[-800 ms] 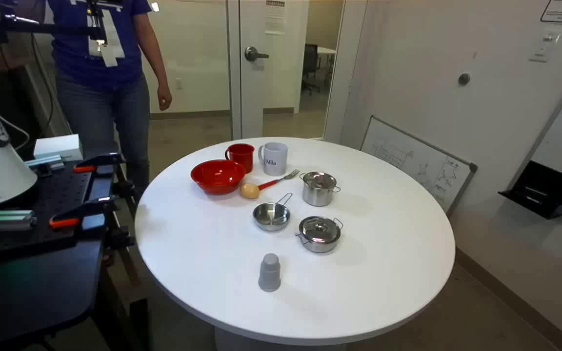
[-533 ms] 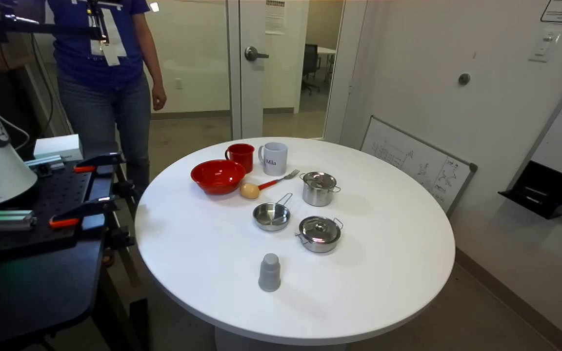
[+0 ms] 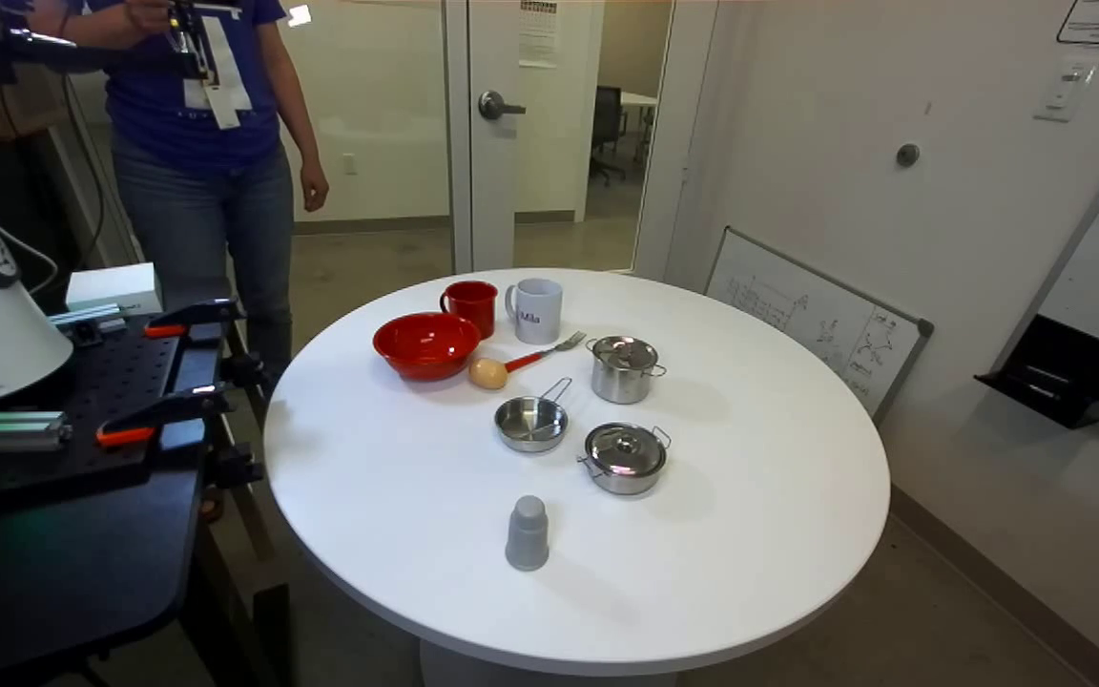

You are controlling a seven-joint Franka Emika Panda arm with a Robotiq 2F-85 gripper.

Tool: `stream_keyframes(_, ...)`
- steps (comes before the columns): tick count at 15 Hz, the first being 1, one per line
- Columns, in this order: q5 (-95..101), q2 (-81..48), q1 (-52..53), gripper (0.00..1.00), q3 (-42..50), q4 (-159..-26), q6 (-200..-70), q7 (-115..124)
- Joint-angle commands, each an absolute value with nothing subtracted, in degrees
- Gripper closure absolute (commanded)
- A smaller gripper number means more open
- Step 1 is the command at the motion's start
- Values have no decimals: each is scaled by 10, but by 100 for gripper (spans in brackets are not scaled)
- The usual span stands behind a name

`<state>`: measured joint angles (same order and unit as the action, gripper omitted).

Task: Remove the lid from the pot and put it on the table

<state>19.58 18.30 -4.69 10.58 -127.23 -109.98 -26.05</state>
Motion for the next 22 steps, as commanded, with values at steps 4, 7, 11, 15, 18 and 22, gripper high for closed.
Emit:
stream_keyframes(4,132,7,-47,0,100,-1175,-1134,-274)
stream_keyframes(7,112,-59,-53,0,89,-1130,-1131,-261)
stream_keyframes(11,91,-113,-61,0,72,-1081,-1119,-298)
stream_keyframes(15,107,-107,-63,0,66,-1099,-1134,-276)
stream_keyframes(18,108,-106,-64,0,69,-1099,-1142,-255)
stream_keyframes(22,76,-155,-66,0,59,-1082,-1201,-221)
